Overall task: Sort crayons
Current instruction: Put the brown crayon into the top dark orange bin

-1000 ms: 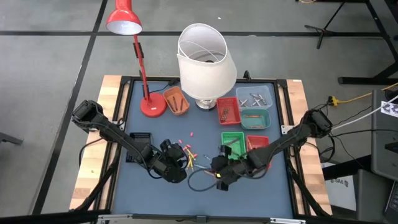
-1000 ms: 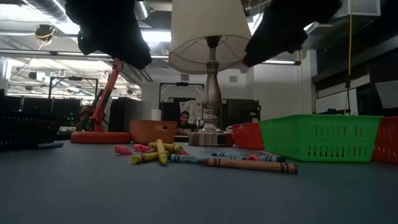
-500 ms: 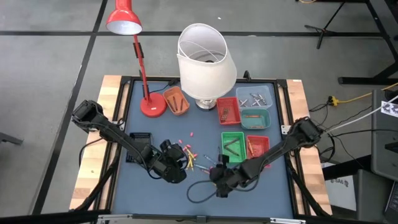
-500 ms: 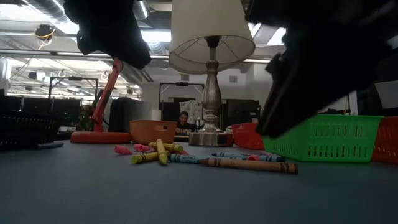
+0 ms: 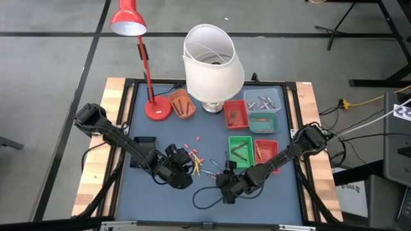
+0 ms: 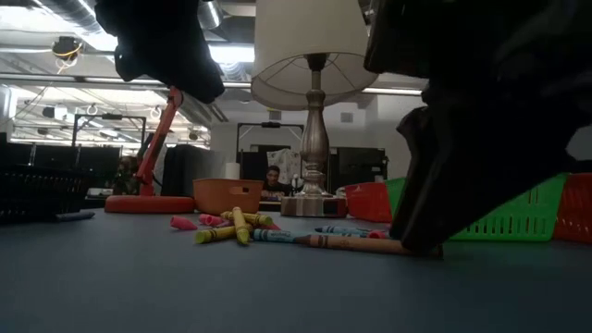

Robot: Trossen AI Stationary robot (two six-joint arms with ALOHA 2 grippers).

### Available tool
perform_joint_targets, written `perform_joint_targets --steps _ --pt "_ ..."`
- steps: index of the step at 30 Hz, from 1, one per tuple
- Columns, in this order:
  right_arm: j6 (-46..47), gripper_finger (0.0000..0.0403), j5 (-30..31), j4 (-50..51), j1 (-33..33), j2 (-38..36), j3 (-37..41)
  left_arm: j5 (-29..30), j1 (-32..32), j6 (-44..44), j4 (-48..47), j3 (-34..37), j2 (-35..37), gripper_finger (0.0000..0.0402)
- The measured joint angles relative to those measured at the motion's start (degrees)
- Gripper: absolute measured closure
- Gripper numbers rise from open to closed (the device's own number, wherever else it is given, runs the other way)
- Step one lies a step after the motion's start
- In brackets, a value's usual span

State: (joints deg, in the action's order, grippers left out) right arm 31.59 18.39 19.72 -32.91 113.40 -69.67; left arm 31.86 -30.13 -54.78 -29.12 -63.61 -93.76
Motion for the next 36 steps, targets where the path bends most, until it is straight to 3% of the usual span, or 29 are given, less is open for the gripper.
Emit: perform_joint_targets --steps 17,29,36 --pt "4.59 0.0272 -4.88 1.47 -0.02 0.11 -0.02 -0.02 0.0 -0.01 -0.06 0.0 0.0 0.0315" --pt "4.59 0.0272 -4.59 1.47 -0.07 0.11 -0.02 -0.02 0.0 -0.02 -0.15 0.0 0.0 0.0315" --pt "4.59 0.032 -4.64 1.33 -0.09 0.11 -0.02 -0.02 0.0 -0.02 -0.17 0.0 0.0 0.0315"
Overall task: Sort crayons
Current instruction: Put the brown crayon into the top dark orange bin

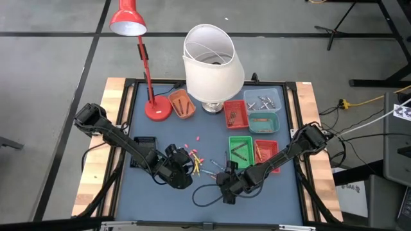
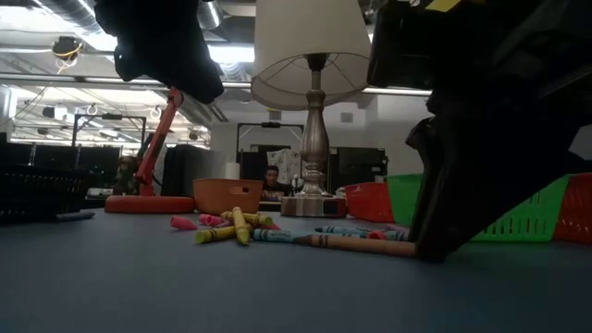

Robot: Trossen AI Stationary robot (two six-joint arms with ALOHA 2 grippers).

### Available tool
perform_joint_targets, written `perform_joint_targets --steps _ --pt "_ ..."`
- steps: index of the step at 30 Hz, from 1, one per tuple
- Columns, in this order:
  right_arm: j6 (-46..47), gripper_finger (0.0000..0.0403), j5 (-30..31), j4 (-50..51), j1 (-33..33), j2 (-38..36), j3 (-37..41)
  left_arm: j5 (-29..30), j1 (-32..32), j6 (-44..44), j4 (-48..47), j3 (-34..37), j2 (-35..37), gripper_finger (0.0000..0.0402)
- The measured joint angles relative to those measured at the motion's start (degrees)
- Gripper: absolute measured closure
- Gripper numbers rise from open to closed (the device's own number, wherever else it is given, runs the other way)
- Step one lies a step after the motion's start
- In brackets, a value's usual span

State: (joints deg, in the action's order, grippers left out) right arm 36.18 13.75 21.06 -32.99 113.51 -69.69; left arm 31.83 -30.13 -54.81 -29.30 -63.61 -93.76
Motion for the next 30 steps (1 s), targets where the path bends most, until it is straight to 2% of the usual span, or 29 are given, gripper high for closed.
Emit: perform_joint_targets --steps 6,10,18,26,30 --pt "0.0 0.0375 0.01 0.02 -0.02 -0.02 -0.02 0.0 0.0 0.0 0.0 0.0 0.0 0.0315" --pt "0.0 0.0394 0.05 0.09 -0.02 -0.07 -0.02 0.0 0.0 0.0 -0.02 0.0 0.0 0.0315" --pt "0.0 0.0384 0.07 -0.22 -0.02 -0.09 -0.02 0.0 0.0 0.0 0.0 0.0 0.0 0.0315" --pt "-0.01 0.0392 -1.37 -0.48 0.07 -0.39 -0.02 -0.02 -0.02 0.76 -0.26 0.0 0.0 0.0315" --pt "0.0 0.0389 -1.96 -0.44 0.0 -1.47 0.0 -2.85 -0.04 2.83 -0.37 0.0 0.0 0.0315"
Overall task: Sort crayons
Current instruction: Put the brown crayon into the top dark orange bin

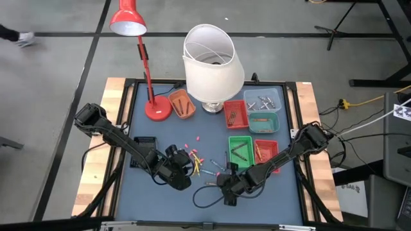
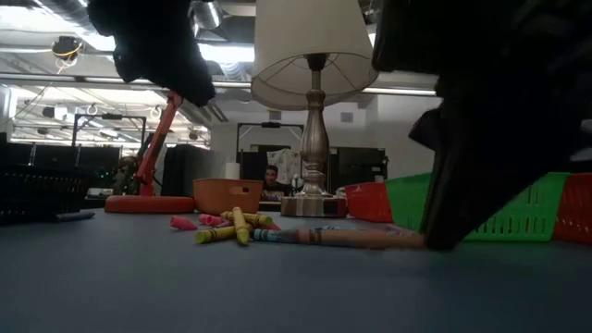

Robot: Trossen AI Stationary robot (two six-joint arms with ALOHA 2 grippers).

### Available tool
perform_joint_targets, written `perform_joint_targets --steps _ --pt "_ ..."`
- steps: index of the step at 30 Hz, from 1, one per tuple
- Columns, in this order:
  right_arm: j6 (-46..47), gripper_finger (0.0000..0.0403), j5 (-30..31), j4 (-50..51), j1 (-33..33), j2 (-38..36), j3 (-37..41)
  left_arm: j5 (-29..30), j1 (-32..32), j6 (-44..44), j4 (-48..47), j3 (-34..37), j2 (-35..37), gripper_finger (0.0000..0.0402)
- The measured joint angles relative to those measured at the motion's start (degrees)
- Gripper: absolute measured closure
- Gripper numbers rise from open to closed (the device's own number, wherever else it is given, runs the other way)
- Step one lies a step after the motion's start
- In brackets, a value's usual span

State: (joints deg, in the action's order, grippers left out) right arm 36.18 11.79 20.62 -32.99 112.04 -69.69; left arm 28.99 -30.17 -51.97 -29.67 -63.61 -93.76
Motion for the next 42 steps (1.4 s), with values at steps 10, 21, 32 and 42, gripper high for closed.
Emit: perform_joint_targets --steps 10,21,32,42 --pt "-2.28 0.0387 1.17 0.05 0.02 -5.33 0.0 -9.58 0.0 0.03 -5.16 0.0 0.0 0.0315" --pt "-11.05 0.0387 4.4 6.42 4.72 -13.51 0.0 -9.61 0.17 -0.01 -6.99 0.0 0.0 0.0315" --pt "-18.5 0.0387 10.41 20.88 13.33 -20.22 0.0 -5.93 0.27 -0.19 -6.93 0.0 0.02 0.0315" --pt "-21.76 0.0387 13.24 31.54 23.0 -20.86 0.0 -5.61 3.89 -0.23 -6.9 0.0 0.02 0.0315"
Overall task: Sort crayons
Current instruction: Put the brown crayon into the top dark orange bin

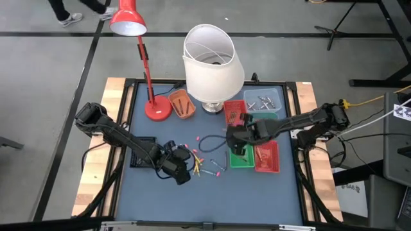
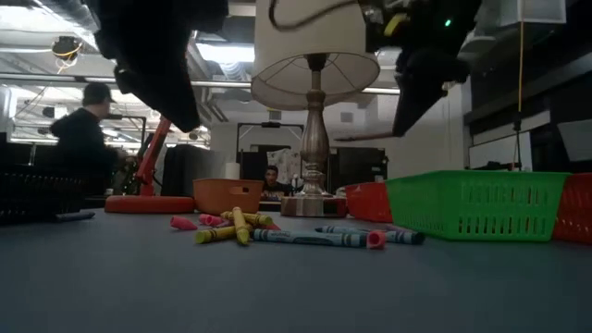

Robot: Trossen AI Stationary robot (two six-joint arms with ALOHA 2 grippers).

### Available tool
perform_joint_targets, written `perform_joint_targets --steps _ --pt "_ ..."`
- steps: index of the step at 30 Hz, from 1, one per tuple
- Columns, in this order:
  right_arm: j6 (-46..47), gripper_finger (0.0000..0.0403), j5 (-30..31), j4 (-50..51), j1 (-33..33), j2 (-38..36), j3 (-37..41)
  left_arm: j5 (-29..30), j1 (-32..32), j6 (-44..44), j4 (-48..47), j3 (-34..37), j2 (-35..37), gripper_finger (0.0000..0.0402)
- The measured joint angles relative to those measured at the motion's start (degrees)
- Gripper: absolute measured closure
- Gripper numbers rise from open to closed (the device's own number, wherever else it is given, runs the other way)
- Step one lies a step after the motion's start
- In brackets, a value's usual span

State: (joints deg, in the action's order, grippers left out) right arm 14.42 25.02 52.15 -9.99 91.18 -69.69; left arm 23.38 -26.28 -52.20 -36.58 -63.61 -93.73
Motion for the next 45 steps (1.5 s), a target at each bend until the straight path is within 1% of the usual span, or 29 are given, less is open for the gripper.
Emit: perform_joint_targets --steps 6,9,14,17,20,24,27,30,36,42,45 --pt "0.0 0.0386 -0.01 2.23 6.49 0.14 0.0 0.19 3.79 0.31 -0.11 0.0 0.0 0.0315" --pt "0.0 0.0386 -0.1 3.09 9.71 0.31 0.0 1.74 5.93 0.31 -0.28 0.0 0.0 0.0315" --pt "0.0 0.0386 -0.08 4.08 14.58 0.31 0.0 2.12 11.21 0.33 -0.73 0.0 0.04 0.0315" --pt "0.0 0.0386 -0.1 4.86 16.93 0.33 0.0 0.96 15.37 0.86 -5.02 0.0 1.86 0.0315" --pt "0.0 0.0386 -0.14 5.06 18.66 0.59 0.04 1.8 19.68 4.56 -9.46 0.0 4.54 0.0315" --pt "0.26 0.0386 -0.19 3.46 19.6 0.59 1.6 2.14 25.35 11.03 -12.23 0.0 8.92 0.0315" --pt "0.37 0.0386 -0.63 2.08 19.77 0.59 3.52 2.07 28.98 14.65 -12.46 0.0 11.55 0.0315" --pt "0.8 0.0386 -2.96 -0.1 19.77 0.59 5.6 1.93 31.99 17.79 -12.48 -0.01 13.44 0.0315" --pt "0.9 0.0386 -5.14 -2.58 19.77 0.59 7.58 1.18 35.85 19.41 -12.41 0.0 14.1 0.0315" --pt "0.72 0.0386 -5.16 -2.83 19.77 0.59 7.58 0.67 38.09 19.37 -11.09 0.0 13.86 0.0315" --pt "0.72 0.0377 -5.14 -2.92 19.77 0.59 7.58 0.68 39.16 19.13 -9.61 0.0 13.86 0.0315"
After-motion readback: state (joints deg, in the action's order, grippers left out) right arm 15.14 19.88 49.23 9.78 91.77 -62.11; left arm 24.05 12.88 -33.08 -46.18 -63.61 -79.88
